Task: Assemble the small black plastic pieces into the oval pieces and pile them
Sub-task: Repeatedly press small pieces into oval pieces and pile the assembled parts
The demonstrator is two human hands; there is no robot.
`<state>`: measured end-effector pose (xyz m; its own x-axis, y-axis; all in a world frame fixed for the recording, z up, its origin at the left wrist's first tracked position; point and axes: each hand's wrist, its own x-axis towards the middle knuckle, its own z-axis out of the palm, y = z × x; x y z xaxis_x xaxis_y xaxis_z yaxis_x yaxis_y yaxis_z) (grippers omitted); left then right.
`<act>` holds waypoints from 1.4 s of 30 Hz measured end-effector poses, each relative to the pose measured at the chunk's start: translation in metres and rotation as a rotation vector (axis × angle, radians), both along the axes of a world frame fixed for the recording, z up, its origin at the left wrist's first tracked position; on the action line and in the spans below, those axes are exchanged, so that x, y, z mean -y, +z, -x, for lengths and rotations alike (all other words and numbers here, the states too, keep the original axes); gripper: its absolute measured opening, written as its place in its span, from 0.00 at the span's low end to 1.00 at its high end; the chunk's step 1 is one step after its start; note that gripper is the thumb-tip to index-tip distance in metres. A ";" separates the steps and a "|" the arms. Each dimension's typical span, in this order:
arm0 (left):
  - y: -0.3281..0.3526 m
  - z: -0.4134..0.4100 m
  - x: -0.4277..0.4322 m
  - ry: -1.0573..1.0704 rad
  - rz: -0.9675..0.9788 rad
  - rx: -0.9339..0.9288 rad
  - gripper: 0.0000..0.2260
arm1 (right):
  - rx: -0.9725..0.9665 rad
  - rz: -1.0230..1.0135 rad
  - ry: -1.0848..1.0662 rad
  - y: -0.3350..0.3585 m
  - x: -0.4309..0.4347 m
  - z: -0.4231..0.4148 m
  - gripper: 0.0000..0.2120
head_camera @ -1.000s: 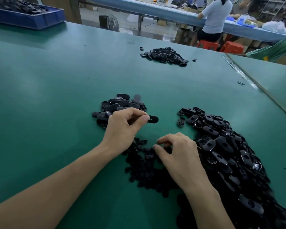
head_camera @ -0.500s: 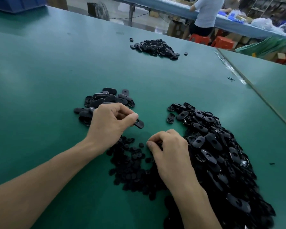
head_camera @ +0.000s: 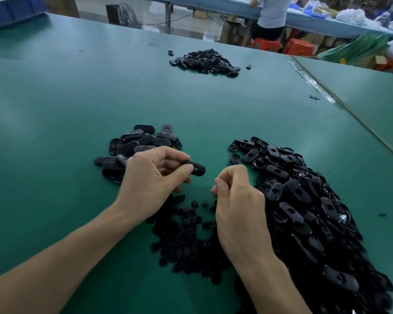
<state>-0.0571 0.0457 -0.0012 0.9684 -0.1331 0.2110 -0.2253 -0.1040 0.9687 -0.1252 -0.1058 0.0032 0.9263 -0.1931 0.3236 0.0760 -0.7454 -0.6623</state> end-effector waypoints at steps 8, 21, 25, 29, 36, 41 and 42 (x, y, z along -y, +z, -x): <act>0.002 0.001 -0.001 -0.053 -0.013 0.004 0.08 | 0.139 -0.023 -0.022 0.000 -0.001 0.000 0.05; 0.003 0.003 -0.001 -0.104 -0.050 0.031 0.08 | 0.126 -0.347 0.000 0.005 0.001 -0.004 0.08; 0.001 0.003 -0.002 -0.104 -0.066 0.052 0.08 | 0.099 -0.384 -0.011 0.002 0.003 -0.005 0.05; 0.001 0.003 -0.002 -0.091 -0.050 0.040 0.05 | 0.092 -0.359 -0.006 0.003 0.001 -0.004 0.07; 0.000 0.005 -0.002 -0.159 -0.059 0.095 0.07 | 0.091 -0.350 0.017 0.005 0.000 -0.003 0.07; 0.000 0.003 -0.002 -0.185 -0.182 0.143 0.21 | 0.105 -0.354 0.051 0.008 -0.002 -0.003 0.07; -0.001 0.002 -0.002 -0.185 -0.198 0.161 0.21 | 0.109 -0.357 0.056 0.008 -0.002 -0.003 0.07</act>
<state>-0.0595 0.0474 -0.0020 0.8801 -0.3577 0.3123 -0.4071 -0.2296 0.8841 -0.1224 -0.1034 0.0111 0.9024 -0.2620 0.3421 0.1943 -0.4614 -0.8657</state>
